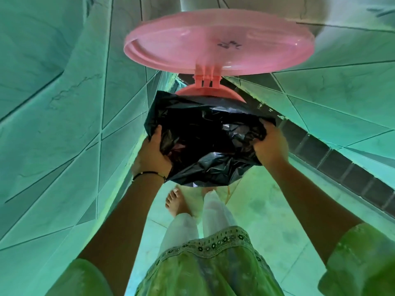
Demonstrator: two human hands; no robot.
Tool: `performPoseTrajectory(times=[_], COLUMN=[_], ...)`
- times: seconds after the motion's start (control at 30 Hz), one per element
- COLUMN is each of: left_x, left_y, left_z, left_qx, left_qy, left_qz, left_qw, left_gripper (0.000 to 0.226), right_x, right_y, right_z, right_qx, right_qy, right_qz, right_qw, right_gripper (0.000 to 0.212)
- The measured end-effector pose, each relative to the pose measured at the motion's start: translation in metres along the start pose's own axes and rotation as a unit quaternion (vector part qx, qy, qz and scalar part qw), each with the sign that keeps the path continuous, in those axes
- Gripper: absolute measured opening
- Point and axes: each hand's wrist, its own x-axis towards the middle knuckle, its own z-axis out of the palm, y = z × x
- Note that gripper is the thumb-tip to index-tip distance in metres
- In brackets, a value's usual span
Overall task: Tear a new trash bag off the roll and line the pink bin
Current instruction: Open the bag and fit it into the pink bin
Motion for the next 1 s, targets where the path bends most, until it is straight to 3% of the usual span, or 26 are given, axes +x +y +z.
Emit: performPoseTrajectory(times=[0.13, 0.23, 0.33, 0.4, 0.53, 0.63, 0.7, 0.83, 0.9, 1.0], left_x=[0.011, 0.010, -0.004, -0.016, -0.025, -0.017, -0.015, -0.012, -0.004, 0.003], left_y=[-0.024, -0.042, -0.042, -0.037, -0.032, -0.042, -0.045, -0.058, -0.074, -0.082], left_z=[-0.001, 0.004, 0.007, 0.013, 0.036, 0.055, 0.057, 0.065, 0.074, 0.075], left_qx=[-0.014, -0.053, -0.268, -0.346, -0.309, -0.229, -0.196, -0.124, -0.163, -0.309], left_qy=[0.046, 0.077, 0.173, 0.198, 0.107, 0.016, 0.002, -0.045, -0.061, -0.095], left_qz=[-0.029, -0.006, -0.057, -0.120, -0.256, -0.284, -0.288, -0.263, -0.285, -0.354], left_qw=[0.998, 0.996, 0.946, 0.909, 0.910, 0.931, 0.937, 0.956, 0.943, 0.878], left_gripper=[0.083, 0.080, 0.073, 0.076, 0.069, 0.041, 0.033, 0.031, 0.029, 0.019], right_x=[0.000, 0.008, -0.004, -0.019, -0.048, -0.063, -0.064, -0.054, -0.047, -0.034], right_y=[-0.015, -0.004, 0.012, 0.022, 0.043, 0.048, 0.052, 0.069, 0.072, 0.069], right_z=[0.009, -0.001, -0.007, -0.007, 0.001, 0.015, 0.024, 0.038, 0.040, 0.042], right_qx=[-0.037, -0.036, -0.098, -0.103, -0.072, -0.057, -0.075, -0.082, -0.023, 0.077], right_qy=[-0.058, -0.015, -0.040, -0.067, -0.070, -0.030, -0.061, -0.193, -0.242, -0.255], right_qz=[-0.100, -0.028, -0.030, -0.056, -0.038, -0.013, 0.010, 0.094, 0.158, 0.195], right_qw=[0.993, 0.999, 0.994, 0.991, 0.994, 0.998, 0.995, 0.973, 0.957, 0.944], right_gripper=[0.073, 0.072, 0.073, 0.078, 0.071, 0.033, 0.016, 0.034, 0.039, 0.039])
